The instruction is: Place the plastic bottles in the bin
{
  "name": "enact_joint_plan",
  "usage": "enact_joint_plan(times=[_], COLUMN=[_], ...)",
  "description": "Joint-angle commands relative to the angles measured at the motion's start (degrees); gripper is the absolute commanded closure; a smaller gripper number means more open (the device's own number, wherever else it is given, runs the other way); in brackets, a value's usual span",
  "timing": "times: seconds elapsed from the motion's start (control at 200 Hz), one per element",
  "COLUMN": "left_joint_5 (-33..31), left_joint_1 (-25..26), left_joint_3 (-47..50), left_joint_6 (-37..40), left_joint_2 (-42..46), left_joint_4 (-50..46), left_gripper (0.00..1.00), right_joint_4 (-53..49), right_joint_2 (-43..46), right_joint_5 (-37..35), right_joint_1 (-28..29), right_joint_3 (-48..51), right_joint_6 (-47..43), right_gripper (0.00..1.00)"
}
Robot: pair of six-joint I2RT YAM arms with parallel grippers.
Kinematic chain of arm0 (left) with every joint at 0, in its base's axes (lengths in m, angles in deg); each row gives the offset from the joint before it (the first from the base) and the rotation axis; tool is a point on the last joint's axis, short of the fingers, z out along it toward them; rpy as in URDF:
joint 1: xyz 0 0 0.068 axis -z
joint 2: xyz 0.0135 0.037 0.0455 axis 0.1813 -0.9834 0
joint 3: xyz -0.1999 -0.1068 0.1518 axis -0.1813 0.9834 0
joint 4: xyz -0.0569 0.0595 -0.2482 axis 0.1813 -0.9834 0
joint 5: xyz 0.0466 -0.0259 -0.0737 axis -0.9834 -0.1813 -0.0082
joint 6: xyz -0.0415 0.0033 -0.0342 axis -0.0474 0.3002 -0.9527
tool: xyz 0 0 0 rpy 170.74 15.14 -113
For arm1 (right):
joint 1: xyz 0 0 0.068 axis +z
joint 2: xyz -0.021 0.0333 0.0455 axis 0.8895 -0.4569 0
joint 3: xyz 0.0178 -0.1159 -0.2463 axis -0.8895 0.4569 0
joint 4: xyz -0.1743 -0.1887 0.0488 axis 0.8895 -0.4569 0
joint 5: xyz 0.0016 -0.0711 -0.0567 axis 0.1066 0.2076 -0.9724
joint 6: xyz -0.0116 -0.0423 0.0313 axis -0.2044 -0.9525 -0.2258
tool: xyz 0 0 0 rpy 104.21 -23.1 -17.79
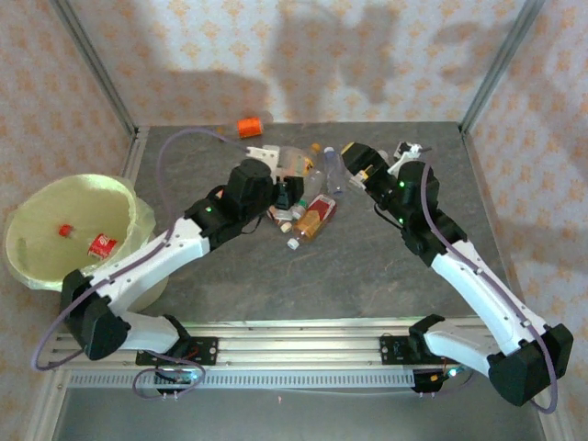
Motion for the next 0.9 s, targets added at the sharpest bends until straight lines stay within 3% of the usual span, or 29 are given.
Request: enact_joint_plan(times=[0.0,0.195,0.48,0.751,0.896], left_joint_5=[-8.26,-15.81,-28.83,-50.04,-57.19], left_joint_1=[-0.37,-0.46,-1.69,-2.88,-7.47], left_joint_3=[0.47,-0.56,-12.82,-19.25,-17.35], left_joint_6=[-0.81,2.34,7.61,13.1,14.24], left_joint_2=[3.75,10.56,17.99,19.98,22.01], left_joint_4=[-3.07,-7.71,-22.72,-27.92,-26.79], left_gripper=[0.49,0.49,0.49,0.49,0.5], right_joint_4=[-4.54,-4.44,-4.22,-2.33,-1.93], right_joint_2=[2.21,4.78,4.75,4.06,3.26], right_joint_5=[-7.94,-10.51,-12.91,-14.38,-14.1], right_joint_1=[-0.12,-0.05,-0.13,-0.09,-0.13], right_joint_3=[2.35,6.0,6.81,7.65,7.71], right_joint_6=[-2.56,-3.23,-3.63,-2.88,-2.34], right_gripper=[0.01,0.01,0.01,0.01,0.01])
